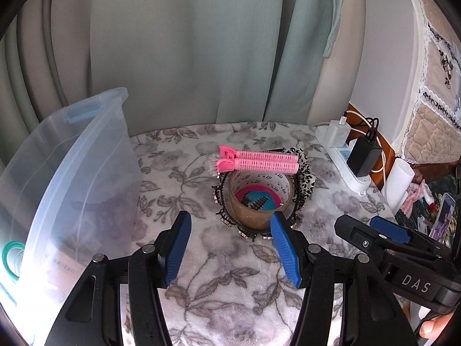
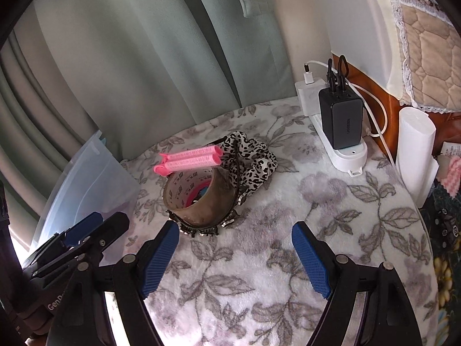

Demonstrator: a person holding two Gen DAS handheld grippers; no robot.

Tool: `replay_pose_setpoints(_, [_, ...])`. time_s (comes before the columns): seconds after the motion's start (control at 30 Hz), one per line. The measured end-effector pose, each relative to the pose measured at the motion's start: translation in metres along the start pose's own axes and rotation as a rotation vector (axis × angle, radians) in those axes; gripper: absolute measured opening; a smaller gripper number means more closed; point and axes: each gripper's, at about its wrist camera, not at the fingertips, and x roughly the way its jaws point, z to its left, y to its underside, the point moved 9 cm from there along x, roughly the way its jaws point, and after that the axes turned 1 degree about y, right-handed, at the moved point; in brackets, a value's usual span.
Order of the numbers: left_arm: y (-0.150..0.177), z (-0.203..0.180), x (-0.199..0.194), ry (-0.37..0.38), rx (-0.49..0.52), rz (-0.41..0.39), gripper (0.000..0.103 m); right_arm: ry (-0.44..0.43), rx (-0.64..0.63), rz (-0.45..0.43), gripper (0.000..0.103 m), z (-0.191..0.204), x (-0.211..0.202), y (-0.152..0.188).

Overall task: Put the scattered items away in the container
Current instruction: 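Lower the left tool around the pink hair roller on the tape roll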

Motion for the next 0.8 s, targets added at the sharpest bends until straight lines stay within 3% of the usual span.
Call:
replay_pose_setpoints(0.23, [-0.016,-0.007,0.023,0.029,0.02,-0.008,0.059,0.044,-0.007,0.031,0.084,-0.012,0.022,-0.003])
replay_pose_setpoints(0.4, [-0.035,-0.018,0.041,0.003,0.125,-0.037,0.059,0.063,0.002,0.051,0.084,-0.023,0.032,0.0])
replay_pose_setpoints(0.7, [-0.044,-0.019,0.067,0.105,0.019,-0.011,0.059,0.078,0.028,0.068,0.084,-0.038,0.043,0.001])
replay_pose_setpoints(0.8, [-0.043,-0.034,0.068,0.148,0.044,-0.022,0.059,0.072,0.026,0.081,0.084,-0.038,0.049,0.004])
